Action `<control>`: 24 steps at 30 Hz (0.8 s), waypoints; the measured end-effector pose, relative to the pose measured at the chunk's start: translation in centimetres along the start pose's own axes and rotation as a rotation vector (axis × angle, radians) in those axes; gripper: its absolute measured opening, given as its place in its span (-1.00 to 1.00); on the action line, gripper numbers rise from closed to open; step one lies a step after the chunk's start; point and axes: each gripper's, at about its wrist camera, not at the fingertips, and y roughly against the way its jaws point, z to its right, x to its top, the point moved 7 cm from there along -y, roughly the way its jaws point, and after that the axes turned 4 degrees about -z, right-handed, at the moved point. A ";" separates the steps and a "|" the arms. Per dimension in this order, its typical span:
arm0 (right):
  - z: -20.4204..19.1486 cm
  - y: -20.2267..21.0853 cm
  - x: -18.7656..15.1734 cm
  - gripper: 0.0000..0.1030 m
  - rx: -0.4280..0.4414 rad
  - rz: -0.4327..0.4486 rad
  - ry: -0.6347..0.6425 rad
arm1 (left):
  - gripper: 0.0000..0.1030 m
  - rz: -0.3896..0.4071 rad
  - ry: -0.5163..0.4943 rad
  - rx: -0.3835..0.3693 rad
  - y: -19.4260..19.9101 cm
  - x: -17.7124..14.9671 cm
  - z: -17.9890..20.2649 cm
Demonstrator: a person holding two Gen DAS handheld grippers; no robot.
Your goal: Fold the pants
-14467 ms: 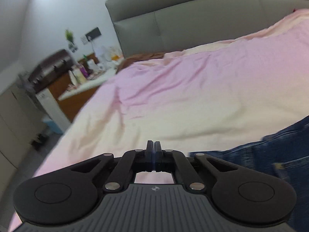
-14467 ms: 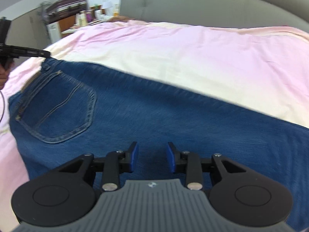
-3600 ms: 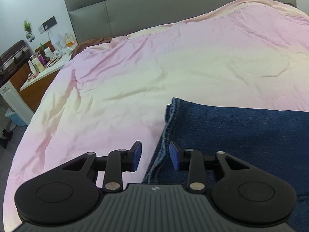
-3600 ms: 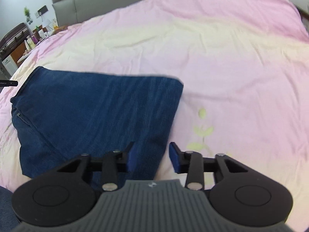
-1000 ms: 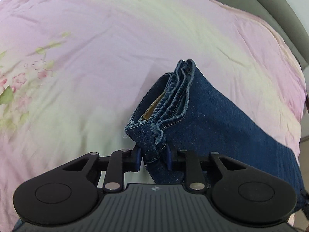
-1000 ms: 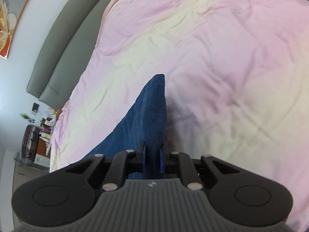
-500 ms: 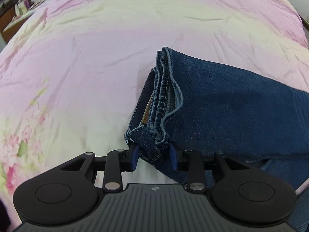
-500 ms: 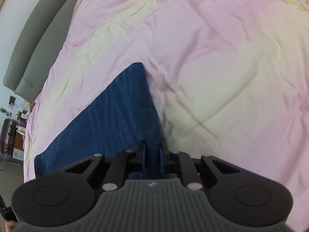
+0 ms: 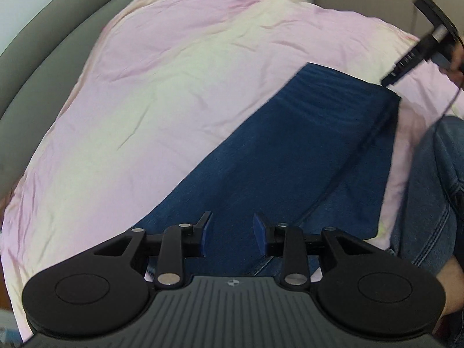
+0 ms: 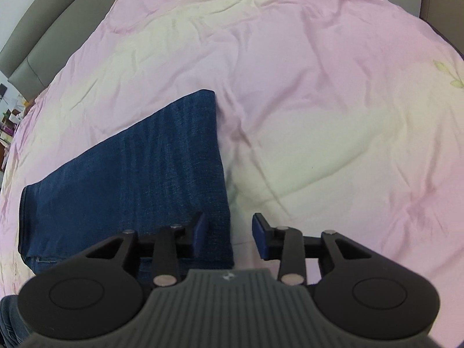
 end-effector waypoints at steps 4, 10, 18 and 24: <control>0.2 0.4 0.1 -0.34 0.015 -0.017 0.040 | -0.30 -0.017 -0.135 -0.083 -3.7 2.1 4.2; -0.2 -0.9 0.9 -0.32 0.082 -0.052 0.095 | -0.40 -0.112 -0.256 -0.180 -10.0 2.8 7.3; 0.3 -4.6 2.7 -0.32 0.187 -0.119 0.056 | -0.45 -0.236 -0.265 -0.274 -14.9 2.3 7.8; 0.9 -7.6 3.0 -0.51 0.276 -0.163 -0.040 | -0.53 -0.284 -0.331 -0.271 -17.1 1.6 9.2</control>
